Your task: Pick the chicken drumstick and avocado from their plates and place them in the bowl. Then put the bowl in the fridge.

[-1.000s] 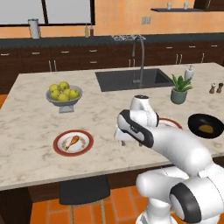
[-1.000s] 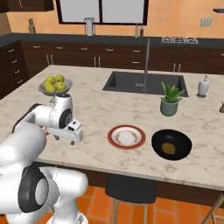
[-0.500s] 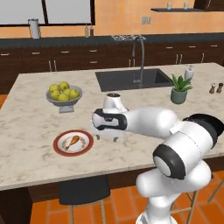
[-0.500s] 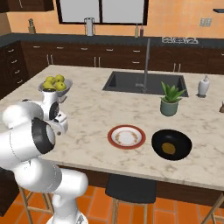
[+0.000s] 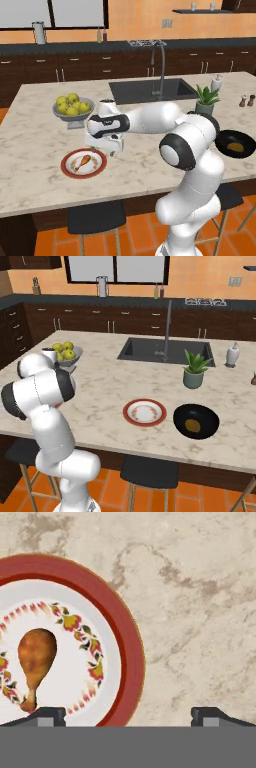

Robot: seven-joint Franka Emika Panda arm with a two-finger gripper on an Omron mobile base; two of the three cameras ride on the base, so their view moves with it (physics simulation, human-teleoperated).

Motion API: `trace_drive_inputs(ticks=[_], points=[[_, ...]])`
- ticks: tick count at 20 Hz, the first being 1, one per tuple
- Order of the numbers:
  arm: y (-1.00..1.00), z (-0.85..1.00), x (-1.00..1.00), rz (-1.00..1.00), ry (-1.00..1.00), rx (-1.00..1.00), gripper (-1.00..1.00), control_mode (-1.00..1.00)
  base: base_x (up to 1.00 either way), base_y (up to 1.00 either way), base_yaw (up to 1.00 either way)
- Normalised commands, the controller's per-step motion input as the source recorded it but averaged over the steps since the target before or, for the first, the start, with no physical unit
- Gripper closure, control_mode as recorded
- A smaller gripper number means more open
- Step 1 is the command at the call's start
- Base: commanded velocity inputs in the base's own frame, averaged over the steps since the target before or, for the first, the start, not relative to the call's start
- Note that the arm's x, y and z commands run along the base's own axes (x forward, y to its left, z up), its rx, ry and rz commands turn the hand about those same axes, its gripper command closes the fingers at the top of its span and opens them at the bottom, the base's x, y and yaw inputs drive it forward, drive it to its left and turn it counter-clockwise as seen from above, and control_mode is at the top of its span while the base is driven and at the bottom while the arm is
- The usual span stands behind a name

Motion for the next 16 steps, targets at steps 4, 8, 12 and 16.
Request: trace_drive_inputs(ticks=[4,8,12,16], points=[[0.63,-0.13,0.33,-0.15,0.03,-0.1,-1.0,-1.0,0.0,0.0,0.0],[0.38,-0.36,0.59,-0.11,0.03,-0.2,-1.0,-1.0,0.0,0.0,0.0],[0.24,-0.23,0.36,-0.1,0.14,-0.15,-1.0,-1.0,0.0,0.0,0.0],[0.07,-0.18,0.3,-0.04,0.09,-0.11,-1.0,-1.0,0.0,0.0,0.0]])
